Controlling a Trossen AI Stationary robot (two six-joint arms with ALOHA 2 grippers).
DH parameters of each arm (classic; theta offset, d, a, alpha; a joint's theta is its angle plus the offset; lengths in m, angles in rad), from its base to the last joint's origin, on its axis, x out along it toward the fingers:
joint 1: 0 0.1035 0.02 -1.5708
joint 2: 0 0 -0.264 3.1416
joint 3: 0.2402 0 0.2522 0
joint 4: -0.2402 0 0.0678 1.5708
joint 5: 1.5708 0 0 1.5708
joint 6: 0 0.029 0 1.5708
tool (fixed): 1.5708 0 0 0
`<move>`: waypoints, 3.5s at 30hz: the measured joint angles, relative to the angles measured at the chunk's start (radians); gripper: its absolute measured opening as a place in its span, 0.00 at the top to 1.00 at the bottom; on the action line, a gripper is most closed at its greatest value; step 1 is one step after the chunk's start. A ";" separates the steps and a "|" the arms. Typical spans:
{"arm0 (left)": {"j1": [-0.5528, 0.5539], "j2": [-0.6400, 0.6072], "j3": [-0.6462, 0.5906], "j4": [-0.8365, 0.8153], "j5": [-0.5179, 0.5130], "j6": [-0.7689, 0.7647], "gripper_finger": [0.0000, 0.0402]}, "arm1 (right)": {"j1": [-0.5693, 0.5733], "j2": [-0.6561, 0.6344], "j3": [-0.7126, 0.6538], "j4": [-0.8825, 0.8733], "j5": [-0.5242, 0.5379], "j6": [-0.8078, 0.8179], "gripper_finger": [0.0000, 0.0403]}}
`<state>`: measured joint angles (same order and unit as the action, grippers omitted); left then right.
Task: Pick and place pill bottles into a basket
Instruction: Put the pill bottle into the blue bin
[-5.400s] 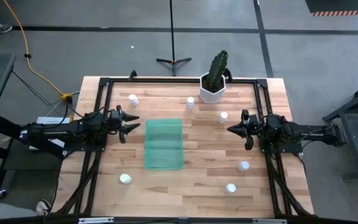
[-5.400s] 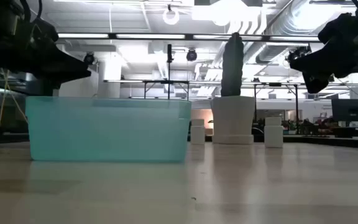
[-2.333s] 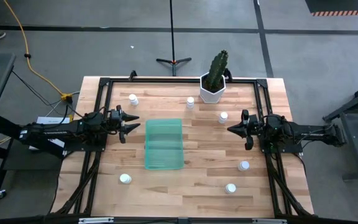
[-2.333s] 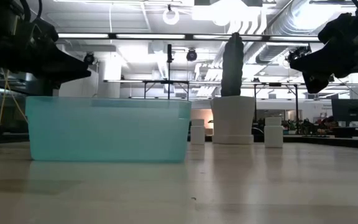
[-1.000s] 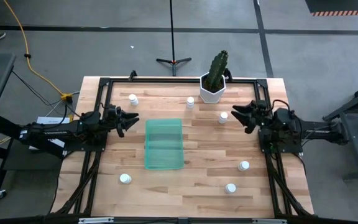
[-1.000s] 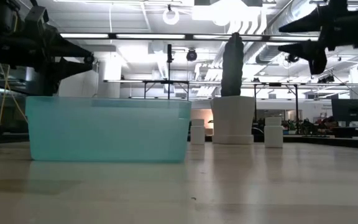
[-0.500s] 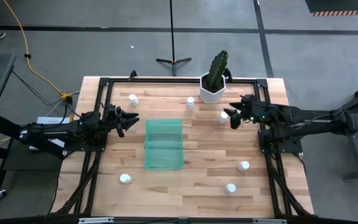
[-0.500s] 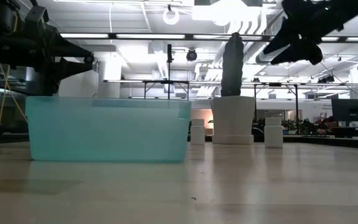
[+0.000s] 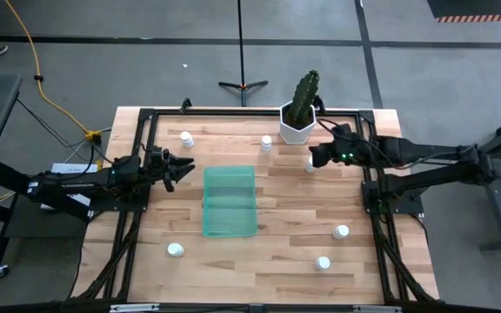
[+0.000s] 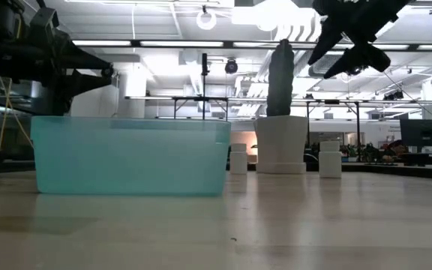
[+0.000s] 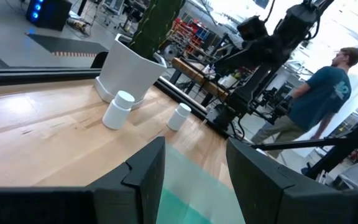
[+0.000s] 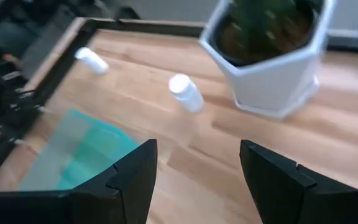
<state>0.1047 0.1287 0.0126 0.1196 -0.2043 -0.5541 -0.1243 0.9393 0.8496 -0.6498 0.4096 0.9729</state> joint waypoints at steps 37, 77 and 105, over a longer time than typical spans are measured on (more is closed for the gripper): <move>0.000 0.000 0.000 -0.024 0.001 -0.001 0.49 | -0.164 0.567 0.242 -0.349 -0.146 0.003 0.29; 0.000 0.000 0.000 -0.048 0.000 -0.001 0.49 | -0.181 0.587 -0.035 -0.004 -0.172 0.044 0.28; 0.000 0.000 0.000 -0.064 0.000 -0.001 0.49 | -0.183 0.586 -0.034 -0.017 -0.169 0.047 0.54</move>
<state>0.1047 0.1287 0.0128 0.0555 -0.2039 -0.5550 -0.3073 1.5257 0.8154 -0.6664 0.2409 1.0197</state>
